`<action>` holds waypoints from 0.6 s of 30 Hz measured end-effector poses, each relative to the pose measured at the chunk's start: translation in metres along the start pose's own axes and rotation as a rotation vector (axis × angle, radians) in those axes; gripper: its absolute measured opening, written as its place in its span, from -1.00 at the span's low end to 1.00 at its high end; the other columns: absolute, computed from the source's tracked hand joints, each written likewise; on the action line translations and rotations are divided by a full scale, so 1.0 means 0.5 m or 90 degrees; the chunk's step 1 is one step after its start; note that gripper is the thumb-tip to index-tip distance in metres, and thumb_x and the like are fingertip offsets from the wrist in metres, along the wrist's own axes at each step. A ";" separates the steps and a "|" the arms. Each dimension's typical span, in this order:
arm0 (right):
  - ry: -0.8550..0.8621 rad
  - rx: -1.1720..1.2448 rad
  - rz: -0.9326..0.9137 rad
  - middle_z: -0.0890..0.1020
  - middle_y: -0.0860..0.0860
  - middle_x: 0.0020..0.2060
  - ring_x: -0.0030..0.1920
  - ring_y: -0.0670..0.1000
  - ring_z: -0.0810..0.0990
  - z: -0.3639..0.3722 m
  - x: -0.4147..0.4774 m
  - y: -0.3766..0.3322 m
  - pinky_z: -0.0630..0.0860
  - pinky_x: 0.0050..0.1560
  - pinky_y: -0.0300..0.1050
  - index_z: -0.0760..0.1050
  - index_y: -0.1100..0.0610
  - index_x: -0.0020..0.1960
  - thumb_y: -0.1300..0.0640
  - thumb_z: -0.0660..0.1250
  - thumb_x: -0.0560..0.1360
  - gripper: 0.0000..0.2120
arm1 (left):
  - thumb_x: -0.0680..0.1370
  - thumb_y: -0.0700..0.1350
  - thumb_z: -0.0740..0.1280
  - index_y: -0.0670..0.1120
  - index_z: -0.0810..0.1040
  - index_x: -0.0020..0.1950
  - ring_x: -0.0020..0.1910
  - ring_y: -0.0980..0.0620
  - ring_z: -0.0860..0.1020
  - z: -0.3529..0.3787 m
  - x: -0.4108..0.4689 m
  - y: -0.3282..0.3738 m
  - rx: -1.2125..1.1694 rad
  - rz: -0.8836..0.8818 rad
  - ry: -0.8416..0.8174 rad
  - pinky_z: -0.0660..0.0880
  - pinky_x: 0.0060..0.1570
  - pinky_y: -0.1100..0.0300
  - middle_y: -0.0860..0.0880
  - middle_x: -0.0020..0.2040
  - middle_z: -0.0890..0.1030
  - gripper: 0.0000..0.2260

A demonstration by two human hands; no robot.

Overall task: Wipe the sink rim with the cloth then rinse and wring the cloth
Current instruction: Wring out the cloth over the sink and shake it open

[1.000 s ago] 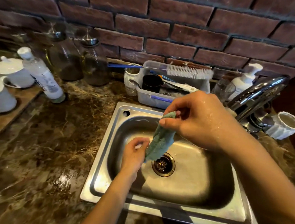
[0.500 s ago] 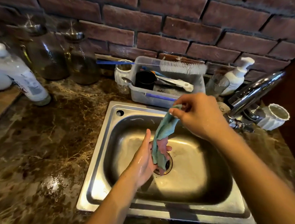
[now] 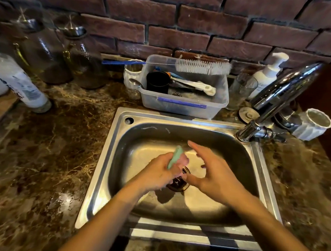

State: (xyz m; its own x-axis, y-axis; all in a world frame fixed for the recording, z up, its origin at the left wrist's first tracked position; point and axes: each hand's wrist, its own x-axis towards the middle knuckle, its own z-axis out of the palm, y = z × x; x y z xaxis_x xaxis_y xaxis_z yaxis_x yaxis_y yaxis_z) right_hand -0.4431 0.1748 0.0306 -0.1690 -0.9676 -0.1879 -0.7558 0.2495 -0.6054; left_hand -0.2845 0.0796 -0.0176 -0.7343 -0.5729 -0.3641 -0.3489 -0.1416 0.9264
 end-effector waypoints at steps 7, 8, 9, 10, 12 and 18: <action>-0.181 -0.158 -0.114 0.60 -0.03 0.24 0.14 -0.02 0.54 -0.055 0.046 -0.028 0.48 0.20 -0.09 0.33 -0.08 0.51 0.05 0.40 0.56 -0.44 | 0.59 -0.08 0.33 0.15 0.53 -0.21 -0.34 0.20 0.53 -0.020 0.000 0.121 0.329 0.058 -0.129 0.40 -0.33 0.35 0.20 -0.35 0.60 -0.80; -0.188 -0.148 -0.124 0.64 -0.05 0.15 0.08 -0.02 0.57 -0.059 0.047 -0.027 0.53 0.14 -0.05 0.42 -0.11 0.42 0.03 0.39 0.56 -0.55 | 0.60 -0.03 0.32 0.14 0.55 -0.17 -0.30 0.16 0.54 -0.026 -0.001 0.129 0.361 0.051 -0.152 0.43 -0.29 0.28 0.15 -0.29 0.61 -0.85; -0.197 -0.147 -0.127 0.66 -0.06 0.09 0.04 -0.02 0.58 -0.062 0.048 -0.023 0.55 0.09 -0.01 0.48 -0.13 0.34 0.01 0.38 0.56 -0.64 | 0.61 0.04 0.31 0.12 0.56 -0.13 -0.26 0.13 0.55 -0.033 -0.001 0.136 0.411 0.046 -0.175 0.45 -0.25 0.23 0.11 -0.24 0.62 -0.87; -0.208 -0.150 -0.121 0.67 -0.06 0.05 0.02 -0.01 0.59 -0.066 0.050 -0.017 0.56 0.06 0.01 0.52 -0.12 0.29 0.01 0.37 0.57 -0.71 | 0.62 0.11 0.29 0.06 0.57 -0.08 -0.22 0.10 0.56 -0.039 0.001 0.140 0.481 0.044 -0.193 0.46 -0.20 0.18 0.07 -0.20 0.63 -0.83; -0.239 -0.173 -0.089 0.67 -0.06 0.01 0.00 0.00 0.57 -0.080 0.053 -0.007 0.55 0.04 0.01 0.57 -0.08 0.24 0.02 0.35 0.58 -0.76 | 0.62 0.19 0.24 -0.04 0.56 0.06 -0.15 0.01 0.55 -0.048 0.005 0.145 0.624 0.031 -0.216 0.44 -0.16 0.09 0.00 -0.11 0.64 -0.68; -0.322 -0.119 -0.046 0.67 -0.09 -0.01 -0.01 -0.01 0.61 -0.104 0.059 0.001 0.58 0.09 0.02 0.56 -0.10 0.20 -0.04 0.52 0.41 -0.62 | 0.68 0.03 0.19 -0.06 0.45 0.22 -0.11 -0.01 0.43 -0.025 0.005 0.166 0.743 0.097 -0.234 0.32 -0.12 0.12 -0.03 -0.05 0.53 -0.79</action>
State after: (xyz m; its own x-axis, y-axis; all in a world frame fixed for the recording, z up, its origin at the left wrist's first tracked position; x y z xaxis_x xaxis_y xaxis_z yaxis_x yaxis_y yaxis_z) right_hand -0.4812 0.1445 0.0653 0.1784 -0.8309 -0.5271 -0.8620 0.1263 -0.4910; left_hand -0.3080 0.0562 0.0596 -0.8675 -0.2329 -0.4395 -0.4179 0.8204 0.3902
